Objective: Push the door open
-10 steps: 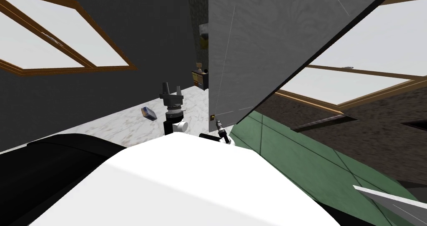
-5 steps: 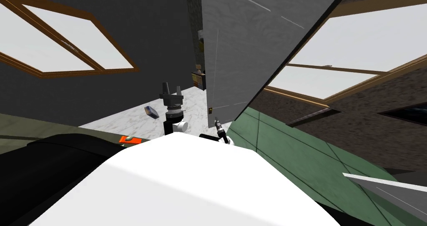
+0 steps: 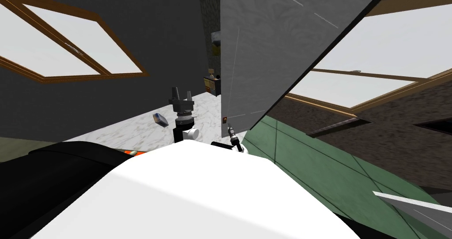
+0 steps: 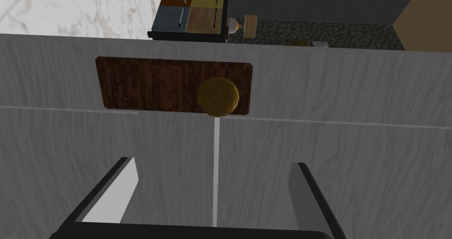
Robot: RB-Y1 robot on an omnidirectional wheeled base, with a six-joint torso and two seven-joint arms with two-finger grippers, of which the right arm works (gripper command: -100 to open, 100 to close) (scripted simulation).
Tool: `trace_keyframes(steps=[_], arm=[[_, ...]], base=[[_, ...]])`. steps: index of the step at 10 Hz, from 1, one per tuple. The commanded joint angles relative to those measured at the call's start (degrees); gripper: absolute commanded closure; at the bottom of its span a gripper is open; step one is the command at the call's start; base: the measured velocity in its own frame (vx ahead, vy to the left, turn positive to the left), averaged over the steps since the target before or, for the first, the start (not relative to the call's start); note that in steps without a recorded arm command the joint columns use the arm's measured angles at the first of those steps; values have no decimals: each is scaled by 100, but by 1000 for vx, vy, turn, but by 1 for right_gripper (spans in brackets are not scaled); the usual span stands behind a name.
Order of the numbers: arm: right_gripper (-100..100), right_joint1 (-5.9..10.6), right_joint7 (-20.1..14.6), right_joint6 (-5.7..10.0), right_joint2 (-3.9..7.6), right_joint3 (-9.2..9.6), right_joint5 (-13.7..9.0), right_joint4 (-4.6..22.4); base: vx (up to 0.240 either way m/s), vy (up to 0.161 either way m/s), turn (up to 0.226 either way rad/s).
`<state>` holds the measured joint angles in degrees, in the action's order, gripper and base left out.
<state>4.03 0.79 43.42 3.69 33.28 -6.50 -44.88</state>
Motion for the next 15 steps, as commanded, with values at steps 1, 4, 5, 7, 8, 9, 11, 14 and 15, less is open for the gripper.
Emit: trace_keyframes(steps=[1, 4, 5, 7, 8, 9, 11, 14, 15], arm=[[-100, 7, 17, 28, -16, -26, -2, 24], [-100, 23, 41, 74, -82, -73, -6, 71], [-100, 25, 35, 64, -68, -63, -5, 67], [100, 25, 35, 64, -68, -63, -5, 67], [100, 25, 35, 64, -68, -63, -5, 67], [100, 25, 35, 64, -68, -63, -5, 67], [100, 25, 35, 64, -68, -63, -5, 67], [100, 60, 103, 47, -25, -352, -72, 152], [100, 68, 114, 47, -26, -403, -84, 164]], base=[[214, 139, 24], [216, 126, 26], [75, 48, -13], [-22, -13, 10], [-20, -15, 4], [-13, -8, -4], [-4, -1, -2], [108, 140, -60], [131, 143, -40]])
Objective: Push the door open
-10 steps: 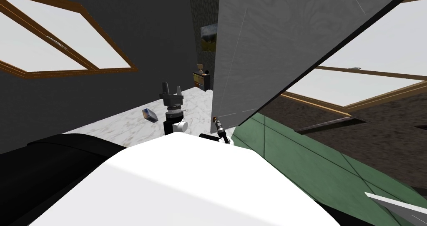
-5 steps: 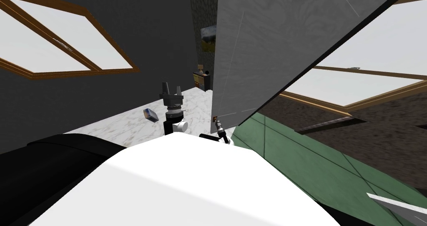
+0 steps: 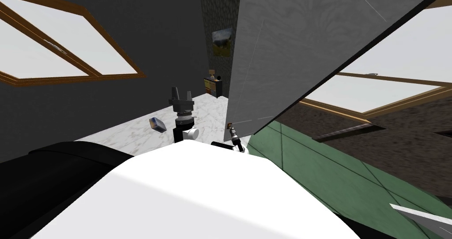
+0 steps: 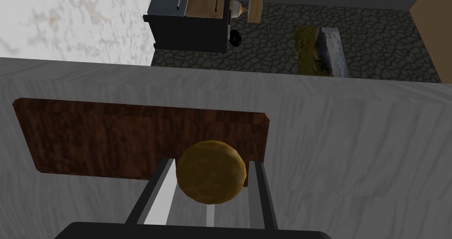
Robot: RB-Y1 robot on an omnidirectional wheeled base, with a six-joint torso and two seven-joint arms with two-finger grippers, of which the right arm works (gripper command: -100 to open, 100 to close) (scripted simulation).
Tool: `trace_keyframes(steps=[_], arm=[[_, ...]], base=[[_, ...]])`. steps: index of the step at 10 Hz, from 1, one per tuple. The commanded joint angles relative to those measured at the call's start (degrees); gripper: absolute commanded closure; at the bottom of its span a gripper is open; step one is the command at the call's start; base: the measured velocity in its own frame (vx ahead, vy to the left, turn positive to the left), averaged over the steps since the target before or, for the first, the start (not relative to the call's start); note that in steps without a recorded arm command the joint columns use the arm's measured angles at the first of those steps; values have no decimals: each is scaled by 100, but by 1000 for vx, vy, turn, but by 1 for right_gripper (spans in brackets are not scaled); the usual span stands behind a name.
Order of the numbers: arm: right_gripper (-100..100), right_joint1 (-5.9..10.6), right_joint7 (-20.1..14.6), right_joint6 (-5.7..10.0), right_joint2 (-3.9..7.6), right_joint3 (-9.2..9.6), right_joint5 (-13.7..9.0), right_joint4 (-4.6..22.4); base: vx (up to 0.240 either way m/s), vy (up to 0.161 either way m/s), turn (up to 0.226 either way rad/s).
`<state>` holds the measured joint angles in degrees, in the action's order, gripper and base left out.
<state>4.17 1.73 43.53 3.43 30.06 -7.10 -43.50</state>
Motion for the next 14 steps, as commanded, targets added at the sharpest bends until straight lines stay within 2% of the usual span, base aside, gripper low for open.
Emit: trace_keyframes(steps=[1, 2, 3, 4, 6, 8, 9, 10, 12, 13, 14], arm=[[100, 70, 44, 34, -11, -189, -48, 53], [100, 87, 69, 33, -31, -299, -74, 80], [100, 87, 69, 33, -31, -299, -74, 80], [100, 112, 104, 32, -79, -459, -111, 119], [100, 120, 115, 32, -99, -509, -123, 131], [100, 155, 165, 30, -222, -730, -174, 185], [100, 113, 148, 19, -184, -651, -152, 192], [100, 140, 177, 34, -125, -782, -194, 212], [100, 159, 212, 42, -83, -920, -236, 235], [100, 159, 212, 42, -83, -920, -236, 235], [100, 177, 242, 50, -69, -1042, -274, 255]], base=[[150, 182, -62], [176, 178, -71], [132, 112, -39], [124, 129, -60], [95, 140, -59], [120, 136, -64], [61, 67, -38], [81, 79, -40], [172, 144, -59], [125, 122, -46], [149, 115, -47]])
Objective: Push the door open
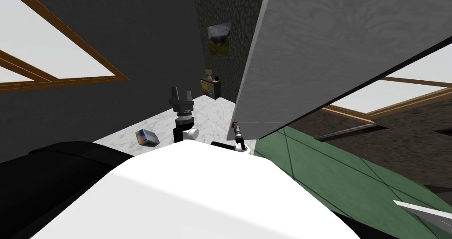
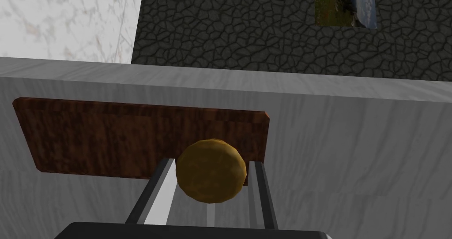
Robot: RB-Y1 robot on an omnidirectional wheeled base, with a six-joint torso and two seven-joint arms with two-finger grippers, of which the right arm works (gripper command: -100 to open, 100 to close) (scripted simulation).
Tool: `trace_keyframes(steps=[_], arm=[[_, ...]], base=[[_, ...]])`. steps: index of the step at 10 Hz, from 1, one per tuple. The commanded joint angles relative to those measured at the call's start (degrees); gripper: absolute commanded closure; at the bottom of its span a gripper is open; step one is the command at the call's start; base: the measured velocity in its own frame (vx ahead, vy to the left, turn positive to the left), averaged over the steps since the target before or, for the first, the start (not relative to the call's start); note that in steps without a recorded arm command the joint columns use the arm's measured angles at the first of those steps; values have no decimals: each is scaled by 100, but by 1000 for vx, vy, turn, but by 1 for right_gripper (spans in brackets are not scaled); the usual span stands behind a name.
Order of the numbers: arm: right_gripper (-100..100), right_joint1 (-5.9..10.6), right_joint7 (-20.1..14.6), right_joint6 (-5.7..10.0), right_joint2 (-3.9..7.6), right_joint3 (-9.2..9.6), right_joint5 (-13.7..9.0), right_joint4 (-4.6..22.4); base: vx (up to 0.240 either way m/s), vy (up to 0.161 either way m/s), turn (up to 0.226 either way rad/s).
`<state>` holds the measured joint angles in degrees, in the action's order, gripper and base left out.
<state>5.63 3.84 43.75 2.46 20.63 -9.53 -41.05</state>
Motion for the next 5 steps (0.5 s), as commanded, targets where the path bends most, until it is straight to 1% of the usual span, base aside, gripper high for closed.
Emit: trace_keyframes(steps=[1, 2, 4, 5], arm=[[100, 43, 52, 33, 27, -183, -58, 25], [100, 55, 73, 38, 16, -267, -84, 39], [100, 82, 120, 49, -44, -457, -142, 70], [100, 90, 135, 53, -75, -516, -160, 80]], base=[[173, 168, -78], [192, 205, -91], [203, 146, -87], [177, 128, -72]])
